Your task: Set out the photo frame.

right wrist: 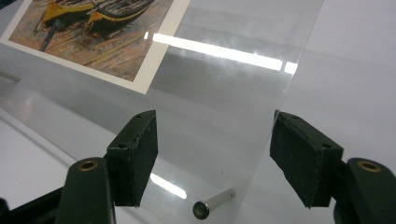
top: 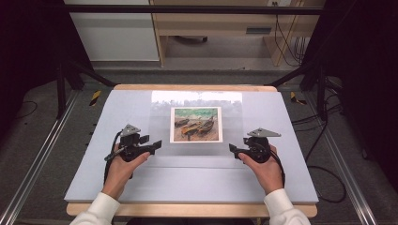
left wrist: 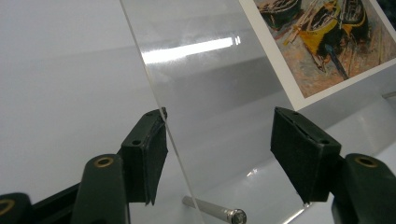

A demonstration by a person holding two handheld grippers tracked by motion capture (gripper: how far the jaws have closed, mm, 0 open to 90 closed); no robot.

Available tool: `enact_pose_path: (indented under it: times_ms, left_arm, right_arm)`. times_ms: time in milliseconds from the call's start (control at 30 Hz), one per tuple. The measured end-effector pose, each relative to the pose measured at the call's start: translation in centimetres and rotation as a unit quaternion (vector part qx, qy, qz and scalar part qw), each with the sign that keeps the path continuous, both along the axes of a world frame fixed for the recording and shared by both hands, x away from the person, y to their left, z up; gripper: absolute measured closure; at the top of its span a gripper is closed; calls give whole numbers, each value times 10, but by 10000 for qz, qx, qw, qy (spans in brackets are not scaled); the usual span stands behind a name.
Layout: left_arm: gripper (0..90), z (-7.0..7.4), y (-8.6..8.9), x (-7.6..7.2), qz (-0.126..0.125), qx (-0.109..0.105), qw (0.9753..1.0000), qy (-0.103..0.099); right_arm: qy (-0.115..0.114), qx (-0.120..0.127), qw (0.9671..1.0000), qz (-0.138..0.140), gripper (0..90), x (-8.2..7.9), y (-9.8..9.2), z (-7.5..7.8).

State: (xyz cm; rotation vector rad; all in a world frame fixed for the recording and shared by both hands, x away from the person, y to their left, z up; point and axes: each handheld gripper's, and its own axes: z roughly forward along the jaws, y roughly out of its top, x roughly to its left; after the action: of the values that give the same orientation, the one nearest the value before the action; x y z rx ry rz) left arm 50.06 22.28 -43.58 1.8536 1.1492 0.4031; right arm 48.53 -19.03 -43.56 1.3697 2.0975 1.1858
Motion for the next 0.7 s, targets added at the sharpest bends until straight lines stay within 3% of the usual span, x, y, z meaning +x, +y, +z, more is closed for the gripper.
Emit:
enact_pose_path:
  times_ms: [700]
  left_arm:
    - [437,2,2,-12,43,79,9999,-68]
  right_arm:
    - [-92,-206,9997,26,409,-13,-1,2]
